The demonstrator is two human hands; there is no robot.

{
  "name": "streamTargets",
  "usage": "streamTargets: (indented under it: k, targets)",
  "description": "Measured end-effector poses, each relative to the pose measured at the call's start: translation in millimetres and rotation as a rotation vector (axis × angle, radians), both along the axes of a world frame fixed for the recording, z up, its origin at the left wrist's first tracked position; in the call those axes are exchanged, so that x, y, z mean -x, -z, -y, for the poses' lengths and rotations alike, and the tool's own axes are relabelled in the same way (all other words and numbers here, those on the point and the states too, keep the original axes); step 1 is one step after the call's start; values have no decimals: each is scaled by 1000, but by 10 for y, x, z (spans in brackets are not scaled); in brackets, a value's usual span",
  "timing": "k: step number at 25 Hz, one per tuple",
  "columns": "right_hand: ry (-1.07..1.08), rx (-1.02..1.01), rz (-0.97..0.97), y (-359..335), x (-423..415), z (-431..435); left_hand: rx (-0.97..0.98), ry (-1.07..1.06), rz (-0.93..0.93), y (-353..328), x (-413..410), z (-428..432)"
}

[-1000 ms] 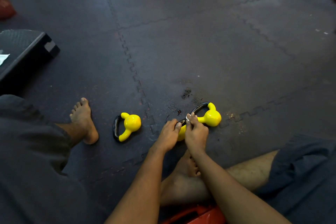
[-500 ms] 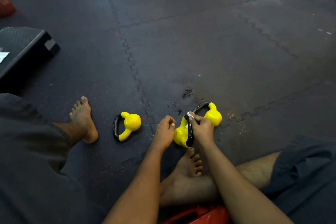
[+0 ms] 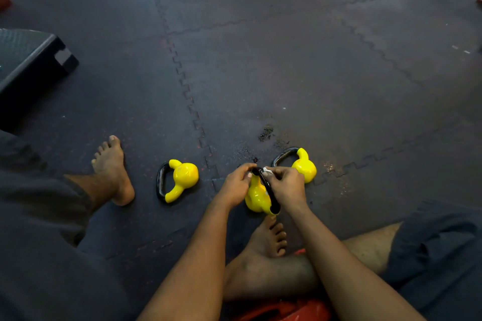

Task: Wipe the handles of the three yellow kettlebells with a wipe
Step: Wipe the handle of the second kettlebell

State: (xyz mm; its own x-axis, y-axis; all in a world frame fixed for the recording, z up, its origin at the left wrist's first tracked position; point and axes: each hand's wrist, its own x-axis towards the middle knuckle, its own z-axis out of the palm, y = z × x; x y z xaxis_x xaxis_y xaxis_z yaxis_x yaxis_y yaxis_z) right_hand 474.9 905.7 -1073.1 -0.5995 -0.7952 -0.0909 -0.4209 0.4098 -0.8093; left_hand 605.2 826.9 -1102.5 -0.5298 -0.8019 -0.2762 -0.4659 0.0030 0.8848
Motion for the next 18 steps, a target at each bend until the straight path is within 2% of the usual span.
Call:
streamTargets:
  k: [3,6,8,12,18]
  targets:
    - [-27,-57,148,60,49,5,90,-12,9,-15,28,-9]
    - [-137,-127,534,-47,80,32,149,-62,23,-3,-33,-14]
    - [-218,-197,699,-144,135,48,151,-72,13,-11,-64,-16]
    - [-375,-342,704,-176,225,86,68,-76,-15,-32,-138,1]
    - [-383,-297,654,-100,187,114,-4,-72,16,-69,-237,34]
